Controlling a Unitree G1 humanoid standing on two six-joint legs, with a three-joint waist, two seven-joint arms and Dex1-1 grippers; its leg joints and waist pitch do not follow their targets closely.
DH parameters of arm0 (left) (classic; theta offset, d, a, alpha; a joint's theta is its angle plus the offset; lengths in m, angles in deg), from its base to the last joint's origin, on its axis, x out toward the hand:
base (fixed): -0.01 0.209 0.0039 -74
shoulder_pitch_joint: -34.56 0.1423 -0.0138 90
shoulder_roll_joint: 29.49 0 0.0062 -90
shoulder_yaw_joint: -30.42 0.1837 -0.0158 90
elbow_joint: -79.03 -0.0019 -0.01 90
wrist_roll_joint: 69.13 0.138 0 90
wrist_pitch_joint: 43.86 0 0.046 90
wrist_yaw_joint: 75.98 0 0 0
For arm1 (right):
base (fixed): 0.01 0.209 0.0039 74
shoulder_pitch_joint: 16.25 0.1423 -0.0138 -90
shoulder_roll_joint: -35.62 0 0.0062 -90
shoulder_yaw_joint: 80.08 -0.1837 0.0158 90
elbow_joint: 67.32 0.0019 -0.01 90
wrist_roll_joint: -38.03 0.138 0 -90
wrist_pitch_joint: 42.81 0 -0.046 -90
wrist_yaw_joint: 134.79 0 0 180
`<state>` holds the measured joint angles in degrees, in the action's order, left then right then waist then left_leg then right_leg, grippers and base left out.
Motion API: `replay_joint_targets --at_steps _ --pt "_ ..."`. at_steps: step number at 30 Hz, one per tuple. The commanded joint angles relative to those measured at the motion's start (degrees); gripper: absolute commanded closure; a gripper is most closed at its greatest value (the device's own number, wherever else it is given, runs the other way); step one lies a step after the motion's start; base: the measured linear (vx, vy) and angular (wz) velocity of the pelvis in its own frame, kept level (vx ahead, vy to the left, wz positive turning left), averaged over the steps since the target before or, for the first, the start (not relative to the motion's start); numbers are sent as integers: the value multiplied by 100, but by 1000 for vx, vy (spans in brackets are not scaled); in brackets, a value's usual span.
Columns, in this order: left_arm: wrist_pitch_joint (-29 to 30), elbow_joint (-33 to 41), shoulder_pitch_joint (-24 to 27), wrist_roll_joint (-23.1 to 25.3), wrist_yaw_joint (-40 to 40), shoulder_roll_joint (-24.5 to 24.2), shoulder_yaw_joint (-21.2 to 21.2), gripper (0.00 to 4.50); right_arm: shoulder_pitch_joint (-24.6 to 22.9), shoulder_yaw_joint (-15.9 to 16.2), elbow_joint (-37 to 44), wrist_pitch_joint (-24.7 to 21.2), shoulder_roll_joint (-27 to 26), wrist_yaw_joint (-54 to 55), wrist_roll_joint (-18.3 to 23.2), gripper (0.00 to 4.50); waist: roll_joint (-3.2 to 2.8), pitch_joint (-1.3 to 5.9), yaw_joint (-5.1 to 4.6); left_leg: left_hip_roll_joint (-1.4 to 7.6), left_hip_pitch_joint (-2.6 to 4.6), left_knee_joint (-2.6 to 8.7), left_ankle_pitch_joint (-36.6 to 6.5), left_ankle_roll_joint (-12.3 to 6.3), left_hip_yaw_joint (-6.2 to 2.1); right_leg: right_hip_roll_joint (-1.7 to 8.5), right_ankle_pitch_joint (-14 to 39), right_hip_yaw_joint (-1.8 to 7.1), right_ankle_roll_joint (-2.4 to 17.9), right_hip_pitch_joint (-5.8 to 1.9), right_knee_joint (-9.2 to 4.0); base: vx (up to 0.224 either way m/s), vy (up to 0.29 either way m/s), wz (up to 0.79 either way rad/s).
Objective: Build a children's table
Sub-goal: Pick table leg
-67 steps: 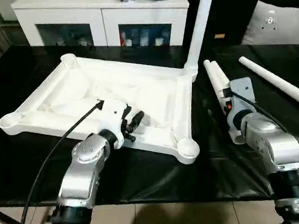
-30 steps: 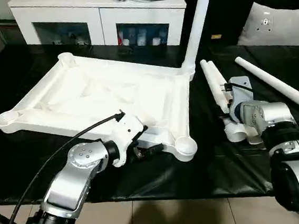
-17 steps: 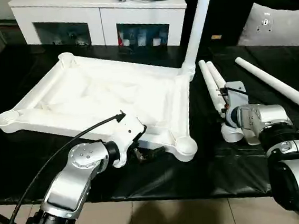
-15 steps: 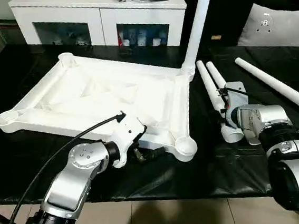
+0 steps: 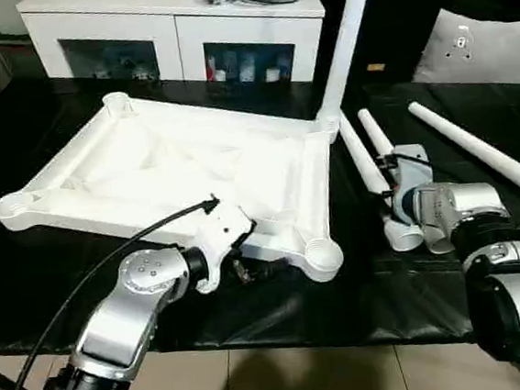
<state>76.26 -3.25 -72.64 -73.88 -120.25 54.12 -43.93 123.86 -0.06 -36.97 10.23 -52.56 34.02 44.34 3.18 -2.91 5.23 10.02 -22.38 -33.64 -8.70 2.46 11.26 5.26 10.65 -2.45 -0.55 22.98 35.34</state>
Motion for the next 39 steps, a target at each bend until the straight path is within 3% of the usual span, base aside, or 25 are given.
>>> replay_joint_targets --at_steps 1,7,10,11,13,20,25,33,37,39 --pt "7 49 -98 -3 -20 -29 41 0 -67 -124 -198 -68 11 85 91 144 -31 379 4 252 174 397 -1667 329 -111 255 1125 169 964 -173 -384 0 0 0" --pt "-23 -16 -143 22 -75 -106 63 0 -9 -325 -209 -70 -11 141 250 154 -64 383 -6 248 178 400 -1728 359 -116 247 1087 164 977 -172 -380 0 0 0" --pt "-50 -55 -193 26 -129 -156 67 0 15 -444 -221 -98 -29 179 342 191 -81 384 -7 247 184 401 -1742 375 -117 239 1028 161 1002 -169 -375 0 0 0" --pt "-77 -95 -232 45 -200 -220 103 0 17 -477 -226 -96 -24 200 367 200 -111 382 -3 245 188 404 -1781 399 -122 241 1042 160 1012 -167 -375 0 0 0" --pt "-94 -117 -250 50 -229 -248 111 0 15 -486 -220 -98 -18 207 371 214 -92 383 -5 240 184 403 -1807 404 -121 240 1046 160 1016 -171 -374 0 0 0" --pt "-182 -225 -376 26 -295 -282 92 0 6 -667 -21 -212 7 254 541 262 -143 384 -4 242 197 411 -1922 462 -133 242 1031 159 1056 -174 -373 0 0 0" --pt "-250 -269 -406 36 -304 -290 127 0 -37 -717 161 -209 -11 309 598 268 -140 391 -2 240 182 401 -1761 420 -120 245 890 162 1093 -188 -361 0 0 0" --pt "-418 -302 -454 34 -176 -210 16 0 -295 -950 1272 575 -151 504 812 268 -153 396 17 248 178 401 -1576 366 -114 246 724 164 1050 -194 -346 0 0 0" --pt "-484 -282 -440 -17 -30 -79 -74 0 -569 -1003 2057 1659 -377 386 867 268 -184 393 18 248 177 405 -1601 339 -116 253 783 166 1028 -191 -354 0 0 0" --pt "-530 -301 -441 -32 28 -18 -101 0 -617 -1114 2211 1900 -459 395 954 268 -172 393 7 249 180 408 -1639 339 -116 244 835 167 1018 -187 -364 0 0 0"
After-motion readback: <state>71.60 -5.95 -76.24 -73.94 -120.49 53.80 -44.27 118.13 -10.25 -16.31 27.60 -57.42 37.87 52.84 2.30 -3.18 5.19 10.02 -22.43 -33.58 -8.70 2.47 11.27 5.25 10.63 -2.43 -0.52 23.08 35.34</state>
